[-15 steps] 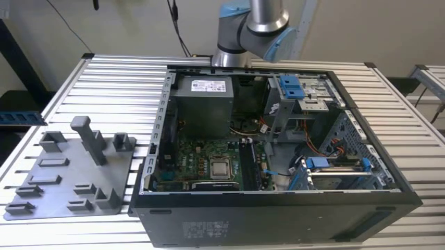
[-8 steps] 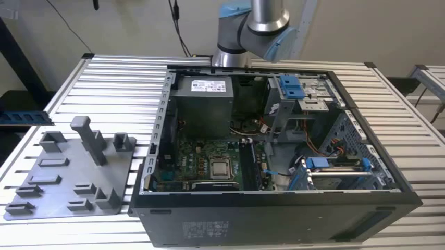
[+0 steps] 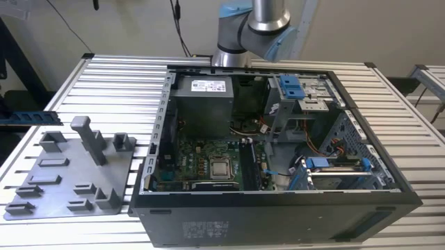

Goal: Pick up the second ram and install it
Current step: 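Pick up the second ram and move it above second insertion slot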

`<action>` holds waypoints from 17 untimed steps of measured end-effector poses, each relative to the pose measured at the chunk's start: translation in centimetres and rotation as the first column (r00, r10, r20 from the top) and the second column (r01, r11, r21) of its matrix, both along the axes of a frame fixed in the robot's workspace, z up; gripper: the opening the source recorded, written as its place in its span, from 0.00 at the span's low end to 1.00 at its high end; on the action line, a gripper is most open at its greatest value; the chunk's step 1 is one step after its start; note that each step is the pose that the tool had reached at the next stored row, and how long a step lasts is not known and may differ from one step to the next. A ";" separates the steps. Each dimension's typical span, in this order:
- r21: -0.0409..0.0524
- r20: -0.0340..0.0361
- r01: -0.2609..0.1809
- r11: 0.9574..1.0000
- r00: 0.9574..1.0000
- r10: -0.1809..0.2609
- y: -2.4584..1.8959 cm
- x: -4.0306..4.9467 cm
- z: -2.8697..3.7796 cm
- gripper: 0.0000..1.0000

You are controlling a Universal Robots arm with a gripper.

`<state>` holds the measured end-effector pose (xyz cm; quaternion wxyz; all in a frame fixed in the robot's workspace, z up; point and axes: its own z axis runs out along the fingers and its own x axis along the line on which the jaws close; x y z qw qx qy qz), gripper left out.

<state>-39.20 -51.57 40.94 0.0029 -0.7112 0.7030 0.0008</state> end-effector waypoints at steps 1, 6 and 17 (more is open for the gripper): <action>0.000 0.000 0.000 1.000 1.000 0.000 0.00 0.18 0.00 0.14; 0.000 0.000 0.000 1.000 1.000 0.000 0.00 0.94 0.00 0.14; 0.000 0.000 0.000 1.000 1.000 0.000 0.00 3.35 0.00 0.14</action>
